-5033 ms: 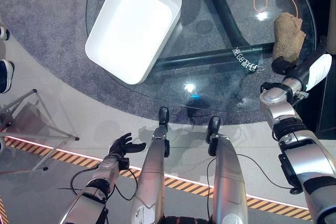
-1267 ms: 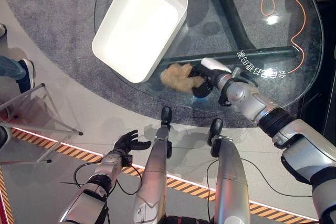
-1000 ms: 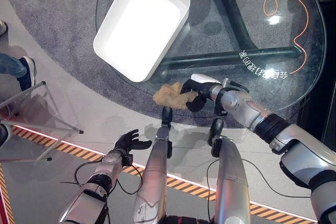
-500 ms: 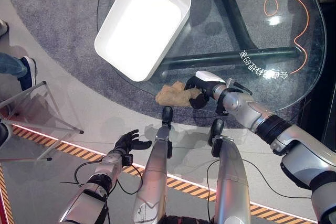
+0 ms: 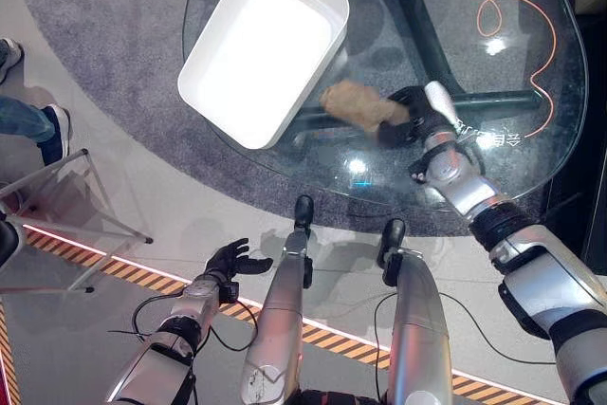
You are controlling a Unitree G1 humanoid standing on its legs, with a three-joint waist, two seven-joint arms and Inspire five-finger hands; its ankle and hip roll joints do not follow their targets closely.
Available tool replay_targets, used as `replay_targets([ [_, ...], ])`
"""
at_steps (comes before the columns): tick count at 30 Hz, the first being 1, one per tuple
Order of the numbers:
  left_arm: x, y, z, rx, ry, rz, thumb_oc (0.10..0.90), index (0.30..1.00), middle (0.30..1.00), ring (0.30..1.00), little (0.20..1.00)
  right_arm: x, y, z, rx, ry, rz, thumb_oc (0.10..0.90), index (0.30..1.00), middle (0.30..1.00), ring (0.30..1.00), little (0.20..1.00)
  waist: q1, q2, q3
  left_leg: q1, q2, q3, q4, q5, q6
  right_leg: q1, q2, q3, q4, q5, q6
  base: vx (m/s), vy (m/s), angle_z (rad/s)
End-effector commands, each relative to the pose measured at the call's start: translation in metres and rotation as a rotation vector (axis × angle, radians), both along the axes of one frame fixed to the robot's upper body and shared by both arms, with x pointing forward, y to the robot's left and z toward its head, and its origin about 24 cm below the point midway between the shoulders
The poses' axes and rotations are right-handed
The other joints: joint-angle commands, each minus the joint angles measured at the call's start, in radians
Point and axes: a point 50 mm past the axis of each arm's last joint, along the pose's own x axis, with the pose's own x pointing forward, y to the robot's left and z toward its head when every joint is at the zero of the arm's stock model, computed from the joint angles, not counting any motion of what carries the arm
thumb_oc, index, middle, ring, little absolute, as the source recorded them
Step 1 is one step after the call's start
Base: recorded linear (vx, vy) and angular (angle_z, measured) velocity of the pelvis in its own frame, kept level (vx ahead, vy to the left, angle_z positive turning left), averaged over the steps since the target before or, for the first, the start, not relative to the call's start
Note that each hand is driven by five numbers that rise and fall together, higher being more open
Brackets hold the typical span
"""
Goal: Wipe the table with a cloth and put it in the basket.
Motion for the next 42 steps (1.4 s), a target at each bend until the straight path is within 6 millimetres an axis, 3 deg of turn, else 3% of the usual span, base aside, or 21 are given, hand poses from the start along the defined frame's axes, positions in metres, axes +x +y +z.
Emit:
replay_targets([
  [1, -0.022, 0.012, -0.017, 0.019, 0.068, 0.040, 0.800, 0.900, 0.900, 0.900, 0.900, 0.000, -0.011, 0.061, 0.040, -0.221, -0.030, 0.100, 0.300, 0.300, 0.300, 0.200, -0.018, 0.026, -0.021, -0.005, -0.063, 0.061, 0.187, -0.143, 0.084, 0.033, 0.036, -0.033, -0.131, 0.117, 0.027, 0.00, 0.000, 0.00],
  [5, -0.024, 0.014, -0.017, 0.019, 0.070, 0.039, 0.800, 0.900, 0.900, 0.900, 0.900, 0.000, -0.030, 0.056, 0.084, -0.197, -0.105, 0.100, 0.300, 0.300, 0.300, 0.200, -0.017, 0.026, -0.021, -0.004, -0.063, 0.060, 0.190, -0.146, 0.086, 0.035, 0.035, -0.034, -0.128, 0.113, 0.026, 0.00, 0.000, 0.00],
  [6, -0.025, 0.014, -0.018, 0.018, 0.070, 0.039, 0.800, 0.900, 0.900, 0.900, 0.900, -0.001, -0.045, 0.052, 0.113, -0.191, -0.164, 0.100, 0.300, 0.300, 0.300, 0.200, -0.017, 0.027, -0.021, -0.003, -0.062, 0.060, 0.191, -0.148, 0.087, 0.036, 0.035, -0.034, -0.128, 0.111, 0.026, 0.00, 0.000, 0.00],
  [8, -0.025, 0.014, -0.018, 0.018, 0.070, 0.038, 0.800, 0.900, 0.900, 0.900, 0.900, -0.002, -0.050, 0.051, 0.122, -0.190, -0.186, 0.100, 0.300, 0.300, 0.300, 0.200, -0.017, 0.028, -0.021, -0.004, -0.061, 0.060, 0.191, -0.148, 0.087, 0.036, 0.035, -0.033, -0.128, 0.111, 0.026, 0.00, 0.000, 0.00],
  [12, -0.026, 0.018, -0.018, 0.021, 0.070, 0.043, 0.800, 0.900, 0.900, 0.900, 0.900, -0.009, -0.086, 0.045, 0.187, -0.178, -0.368, 0.100, 0.300, 0.300, 0.300, 0.200, -0.015, 0.026, -0.021, -0.007, -0.060, 0.057, 0.196, -0.153, 0.092, 0.036, 0.037, -0.034, -0.124, 0.110, 0.027, 0.00, 0.000, 0.00],
  [15, -0.027, 0.019, -0.018, 0.019, 0.068, 0.047, 0.800, 0.900, 0.900, 0.900, 0.900, -0.014, -0.102, 0.041, 0.234, -0.168, -0.447, 0.100, 0.300, 0.300, 0.300, 0.200, -0.014, 0.026, -0.021, -0.007, -0.059, 0.055, 0.197, -0.155, 0.094, 0.036, 0.038, -0.033, -0.123, 0.109, 0.027, 0.00, 0.000, 0.00],
  [19, -0.029, 0.021, -0.019, 0.020, 0.067, 0.050, 0.800, 0.900, 0.900, 0.900, 0.900, -0.025, -0.130, 0.028, 0.392, -0.175, -0.579, 0.100, 0.300, 0.300, 0.300, 0.200, -0.012, 0.025, -0.021, -0.009, -0.057, 0.051, 0.201, -0.161, 0.098, 0.037, 0.042, -0.033, -0.119, 0.106, 0.029, -0.02, -0.003, 0.00],
  [20, -0.026, 0.022, -0.016, 0.023, 0.058, 0.053, 0.800, 0.900, 0.900, 0.900, 0.900, -0.029, -0.139, 0.026, 0.454, -0.196, -0.619, 0.100, 0.300, 0.300, 0.300, 0.200, -0.012, 0.023, -0.021, -0.032, -0.057, 0.053, 0.191, -0.129, 0.103, 0.019, 0.041, -0.042, -0.135, 0.138, 0.020, 0.00, 0.000, 0.00],
  [21, -0.028, 0.023, -0.018, 0.023, 0.066, 0.053, 0.800, 0.900, 0.900, 0.900, 0.900, -0.032, -0.143, 0.021, 0.480, -0.194, -0.640, 0.100, 0.300, 0.300, 0.300, 0.200, -0.012, 0.024, -0.021, -0.012, -0.058, 0.048, 0.200, -0.161, 0.100, 0.036, 0.043, -0.033, -0.122, 0.109, 0.029, -0.08, -0.012, 0.00],
  [22, -0.026, 0.023, -0.016, 0.023, 0.058, 0.054, 0.800, 0.900, 0.900, 0.900, 0.900, -0.033, -0.145, 0.023, 0.496, -0.203, -0.647, 0.100, 0.300, 0.300, 0.300, 0.200, -0.013, 0.023, -0.021, -0.034, -0.058, 0.052, 0.192, -0.130, 0.104, 0.019, 0.042, -0.041, -0.136, 0.139, 0.020, 0.07, -0.020, -0.01],
  [24, -0.028, 0.024, -0.017, 0.029, 0.067, 0.058, 0.800, 0.900, 0.900, 0.900, 0.900, -0.041, -0.158, 0.011, 0.567, -0.210, -0.694, 0.100, 0.300, 0.300, 0.300, 0.200, -0.015, 0.021, -0.021, -0.015, -0.059, 0.045, 0.204, -0.164, 0.101, 0.035, 0.045, -0.032, -0.122, 0.110, 0.031, 0.00, 0.000, 0.00],
  [25, -0.026, 0.025, -0.015, 0.029, 0.059, 0.059, 0.800, 0.900, 0.900, 0.900, 0.900, -0.042, -0.160, 0.012, 0.578, -0.218, -0.697, 0.100, 0.300, 0.300, 0.300, 0.200, -0.015, 0.019, -0.021, -0.036, -0.059, 0.049, 0.196, -0.134, 0.105, 0.018, 0.043, -0.041, -0.135, 0.140, 0.023, 0.00, 0.000, 0.00],
  [26, -0.028, 0.026, -0.016, 0.030, 0.066, 0.060, 0.800, 0.900, 0.900, 0.900, 0.900, -0.044, -0.163, 0.008, 0.584, -0.212, -0.709, 0.100, 0.300, 0.300, 0.300, 0.200, -0.015, 0.019, -0.021, -0.016, -0.059, 0.044, 0.205, -0.165, 0.102, 0.034, 0.046, -0.032, -0.122, 0.112, 0.033, 0.00, 0.000, 0.00],
  [28, -0.026, 0.029, -0.014, 0.034, 0.057, 0.062, 0.800, 0.900, 0.900, 0.900, 0.900, -0.049, -0.169, 0.005, 0.608, -0.225, -0.741, 0.100, 0.300, 0.300, 0.300, 0.200, -0.018, 0.015, -0.021, -0.037, -0.059, 0.047, 0.198, -0.136, 0.107, 0.016, 0.044, -0.040, -0.135, 0.144, 0.026, 0.00, 0.000, 0.00],
  [29, -0.027, 0.029, -0.015, 0.034, 0.064, 0.062, 0.800, 0.900, 0.900, 0.900, 0.900, -0.050, -0.170, 0.003, 0.606, -0.218, -0.745, 0.100, 0.300, 0.300, 0.300, 0.200, -0.017, 0.016, -0.021, -0.017, -0.059, 0.042, 0.205, -0.166, 0.103, 0.033, 0.047, -0.031, -0.122, 0.115, 0.035, 0.00, 0.000, 0.00],
  [31, -0.025, 0.029, -0.013, 0.033, 0.054, 0.066, 0.800, 0.900, 0.900, 0.900, 0.900, -0.052, -0.173, 0.003, 0.625, -0.229, -0.762, 0.100, 0.300, 0.300, 0.300, 0.200, -0.019, 0.014, -0.021, -0.037, -0.058, 0.047, 0.197, -0.135, 0.107, 0.016, 0.046, -0.039, -0.136, 0.146, 0.027, -0.05, -0.005, 0.01],
  [42, -0.021, 0.037, -0.009, 0.035, 0.051, 0.084, 0.800, 0.900, 0.900, 0.900, 0.900, -0.064, -0.186, -0.008, 0.818, -0.289, -0.864, 0.100, 0.300, 0.300, 0.300, 0.200, -0.027, 0.006, -0.021, -0.033, -0.054, 0.042, 0.185, -0.131, 0.106, 0.020, 0.053, -0.034, -0.143, 0.148, 0.033, -0.01, -0.001, 0.00],
])
